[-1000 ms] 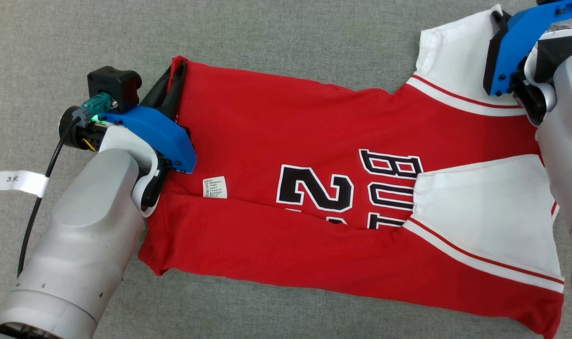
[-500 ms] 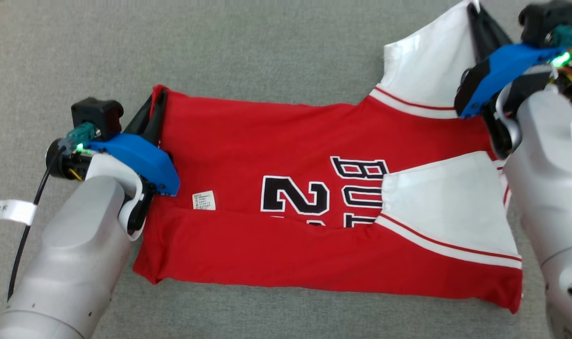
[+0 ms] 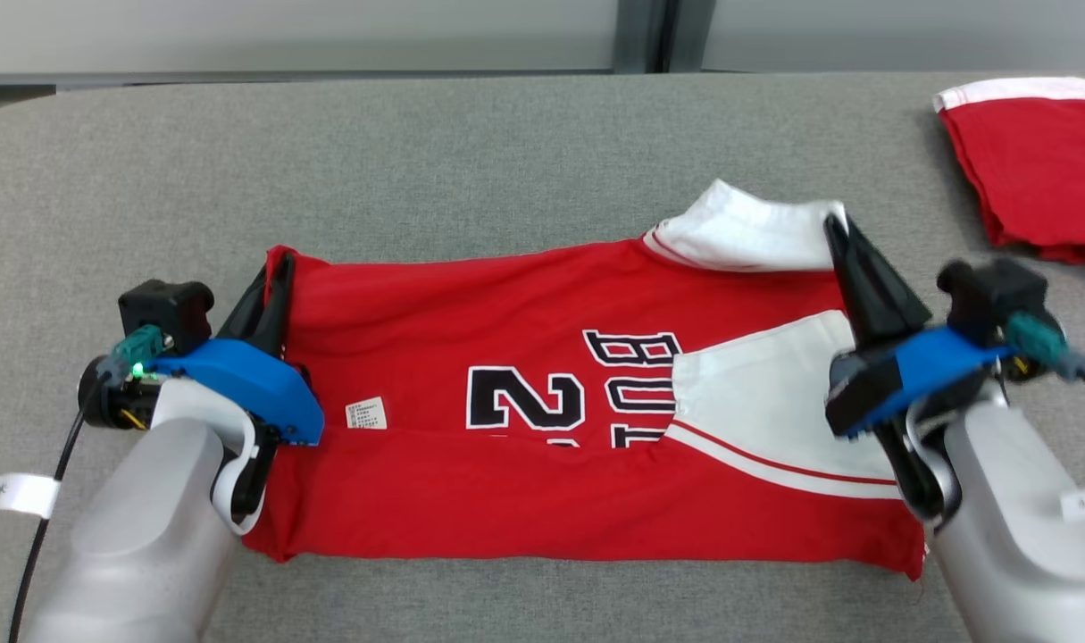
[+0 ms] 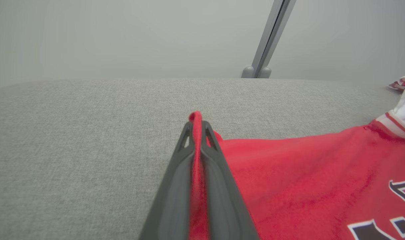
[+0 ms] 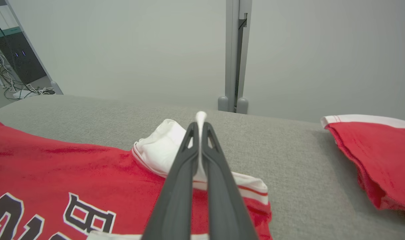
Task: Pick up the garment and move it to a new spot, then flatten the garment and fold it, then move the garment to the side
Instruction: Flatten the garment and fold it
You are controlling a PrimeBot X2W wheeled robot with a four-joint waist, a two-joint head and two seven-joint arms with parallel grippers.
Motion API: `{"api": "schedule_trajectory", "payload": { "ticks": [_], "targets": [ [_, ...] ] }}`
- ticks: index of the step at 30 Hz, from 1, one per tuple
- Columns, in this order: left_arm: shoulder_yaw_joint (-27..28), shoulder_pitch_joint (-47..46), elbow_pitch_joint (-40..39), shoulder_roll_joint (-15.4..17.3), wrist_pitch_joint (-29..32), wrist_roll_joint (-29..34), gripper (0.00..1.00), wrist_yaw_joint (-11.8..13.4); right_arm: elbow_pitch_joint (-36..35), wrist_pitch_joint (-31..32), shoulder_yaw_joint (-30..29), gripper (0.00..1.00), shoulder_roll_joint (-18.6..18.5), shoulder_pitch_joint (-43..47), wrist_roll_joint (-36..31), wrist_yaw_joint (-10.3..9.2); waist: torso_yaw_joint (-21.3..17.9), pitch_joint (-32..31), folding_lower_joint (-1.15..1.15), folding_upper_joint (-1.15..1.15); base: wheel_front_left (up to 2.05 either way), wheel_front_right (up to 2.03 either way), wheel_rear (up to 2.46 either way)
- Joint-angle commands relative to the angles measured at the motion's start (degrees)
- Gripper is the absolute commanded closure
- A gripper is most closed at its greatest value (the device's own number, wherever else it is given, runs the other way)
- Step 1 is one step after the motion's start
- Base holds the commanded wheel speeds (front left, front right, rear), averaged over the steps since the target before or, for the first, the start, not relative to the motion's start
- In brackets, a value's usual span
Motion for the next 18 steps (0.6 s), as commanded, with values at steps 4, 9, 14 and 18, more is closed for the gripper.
{"api": "schedule_trajectory", "payload": {
  "ticks": [4, 9, 14, 18],
  "targets": [
    [1.97, 3.68, -3.13, 0.55, -0.24, 1.51, 1.00, 0.89, -10.25, 2.77, -1.70, 1.00, 0.14, 10.97, 0.52, 0.01, -0.60, -1.64, 0.01, 0.00, 0.00, 0.00, 0.00],
    [4.60, 7.11, -6.13, 0.31, -0.24, 3.27, 1.00, 1.16, -21.55, 5.72, -5.16, 1.00, 1.35, 23.01, 0.68, 0.01, -0.67, -2.84, 0.01, 0.00, 0.00, 0.00, 0.00],
    [6.89, 9.06, -8.00, -0.01, -0.24, 4.70, 1.00, 1.11, -27.63, 7.53, -7.34, 1.00, 2.86, 29.77, 0.44, 0.01, -0.83, -3.27, 0.01, 0.00, 0.00, 0.00, 0.00],
    [9.14, 11.35, -10.09, -0.45, -0.24, 6.24, 1.00, 1.02, -29.98, 8.01, -8.12, 1.00, 3.77, 32.88, 0.48, 0.01, -1.01, -3.55, 0.01, 0.00, 0.00, 0.00, 0.00]
  ]
}}
